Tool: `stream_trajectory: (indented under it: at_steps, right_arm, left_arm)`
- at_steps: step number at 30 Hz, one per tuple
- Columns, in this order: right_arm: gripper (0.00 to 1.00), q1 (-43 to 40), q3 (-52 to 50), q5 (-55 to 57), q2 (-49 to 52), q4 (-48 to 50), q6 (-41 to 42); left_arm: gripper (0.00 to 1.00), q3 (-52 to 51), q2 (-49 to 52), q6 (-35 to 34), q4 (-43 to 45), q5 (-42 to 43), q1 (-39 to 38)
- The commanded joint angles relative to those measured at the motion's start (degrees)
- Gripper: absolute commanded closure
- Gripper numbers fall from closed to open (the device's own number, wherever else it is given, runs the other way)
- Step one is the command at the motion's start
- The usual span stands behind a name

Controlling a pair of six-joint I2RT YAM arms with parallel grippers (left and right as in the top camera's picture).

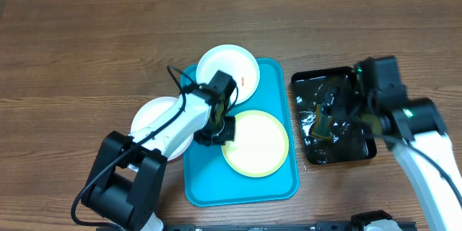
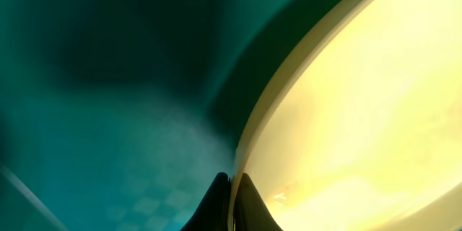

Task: Clean dirty plates on tray and stack at the side
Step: 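Lift the yellow plate toward the right gripper holding the sponge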

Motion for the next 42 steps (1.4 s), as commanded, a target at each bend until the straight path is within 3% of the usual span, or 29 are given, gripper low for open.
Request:
stream_trajectory:
  at_steps: [1,5,13,22,26,31,42]
  right_arm:
    - [0.16,-0.3,0.9,-0.7,-4.6,-2.1,0.2]
    - [0.13,-2.6,0.9,-0.5,-7.2,-3.0,0.2]
    - [0.13,-10.2,0.9,-2.1,-7.4,-4.4,0.2]
    - [0.13,-15.1,0.9,-2.1,-7.4,-8.0,0.0]
    - [0.13,-15.2,0.9,-2.1,-7.4,-9.1,0.0]
    - [0.13,-15.2,0.9,-2.1,-7.4,-10.1,0.0]
    - [0.12,-15.2,0.9,-2.1,-7.4,-10.5,0.0]
  left_arm:
    - [0.96,9.4,0.6,4.3,-4.9,-2.4,-1.3]
    - [0.96,21.3,0.6,5.9,-9.6,-3.5,-3.3]
    - [0.96,33.9,0.7,3.9,-6.2,-6.9,-7.6]
    - [0.96,34.5,4.4,2.3,7.3,-22.7,-15.3]
    - [0.96,34.6,8.6,5.5,13.4,-30.4,-19.8]
    - [0.96,34.6,11.0,6.7,14.4,-44.0,-23.7]
    - [0.96,34.8,11.1,21.6,22.1,-65.0,-31.6]
